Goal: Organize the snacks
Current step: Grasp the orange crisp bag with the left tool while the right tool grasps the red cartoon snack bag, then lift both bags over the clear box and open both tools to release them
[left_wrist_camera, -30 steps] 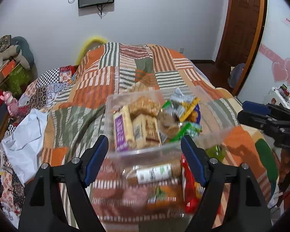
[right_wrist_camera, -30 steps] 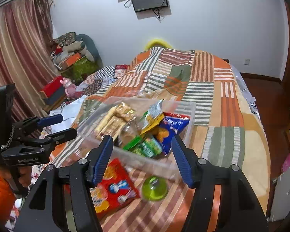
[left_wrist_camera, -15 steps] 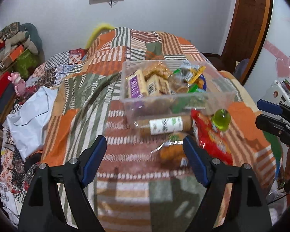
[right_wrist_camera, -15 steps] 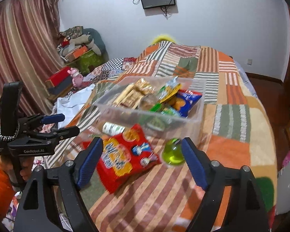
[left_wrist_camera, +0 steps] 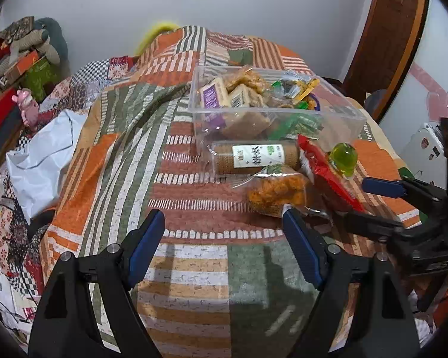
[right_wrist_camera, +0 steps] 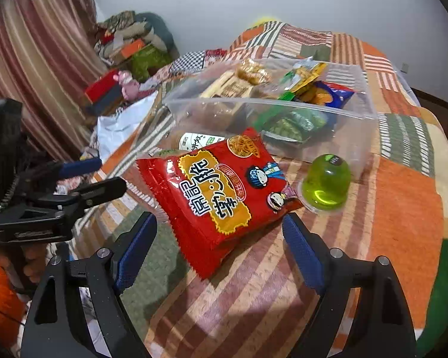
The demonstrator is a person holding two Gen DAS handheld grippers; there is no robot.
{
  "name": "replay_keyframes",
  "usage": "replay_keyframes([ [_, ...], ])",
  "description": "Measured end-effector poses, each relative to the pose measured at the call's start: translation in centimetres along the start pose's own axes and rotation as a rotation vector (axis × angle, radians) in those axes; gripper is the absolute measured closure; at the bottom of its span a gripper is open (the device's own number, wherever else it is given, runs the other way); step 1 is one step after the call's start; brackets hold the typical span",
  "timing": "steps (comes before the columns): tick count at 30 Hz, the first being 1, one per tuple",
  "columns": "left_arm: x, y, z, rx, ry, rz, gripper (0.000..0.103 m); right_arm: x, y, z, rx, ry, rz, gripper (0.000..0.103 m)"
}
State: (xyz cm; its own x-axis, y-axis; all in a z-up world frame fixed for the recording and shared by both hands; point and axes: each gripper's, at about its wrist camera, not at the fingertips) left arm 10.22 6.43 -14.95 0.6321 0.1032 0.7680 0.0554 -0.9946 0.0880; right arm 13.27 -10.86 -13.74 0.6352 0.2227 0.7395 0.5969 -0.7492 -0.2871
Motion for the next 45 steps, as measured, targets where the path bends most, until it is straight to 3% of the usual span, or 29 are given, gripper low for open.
replay_keyframes([
  [12,1.6,1.5,1.4,-0.084,0.019,-0.028,0.022,1.2,0.9,-1.9,-0.056,0.098,-0.041,0.020],
  [15,1.8,2.4,2.0,-0.112,0.018,-0.021,0.020,1.7,1.6,-2.4,-0.060,0.115,-0.028,0.026],
  [21,1.7,4.1,4.6,-0.101,-0.014,0.033,0.017,3.1,2.6,-2.7,-0.076,0.149,-0.005,0.026],
  [27,1.2,3.3,6.8,-0.104,-0.057,-0.025,0.017,3.3,2.1,-1.3,-0.044,0.124,-0.024,0.026],
  [34,-0.3,3.1,8.3,-0.170,-0.103,-0.071,0.017,2.6,0.9,1.5,0.020,0.033,-0.040,0.026],
  [37,-0.9,3.5,8.3,-0.146,-0.083,-0.036,0.027,2.5,0.7,2.3,0.030,0.007,-0.043,0.026],
  [38,-1.0,3.5,8.2,-0.160,-0.080,-0.037,0.038,2.5,0.7,2.5,0.031,-0.002,-0.045,0.026],
  [45,-1.5,2.1,7.2,-0.179,-0.060,-0.080,0.045,2.7,0.9,4.3,0.030,-0.066,-0.064,0.012],
])
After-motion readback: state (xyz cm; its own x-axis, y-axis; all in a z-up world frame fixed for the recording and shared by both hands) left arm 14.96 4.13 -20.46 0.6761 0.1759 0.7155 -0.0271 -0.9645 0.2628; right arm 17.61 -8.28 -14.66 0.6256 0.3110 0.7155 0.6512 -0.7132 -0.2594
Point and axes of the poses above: each gripper's, at about its wrist camera, not at the fingertips, and z roughly the way its jaws point, y to its right, x to its top, and after that the axes turned 12 degrees about y, right-handed
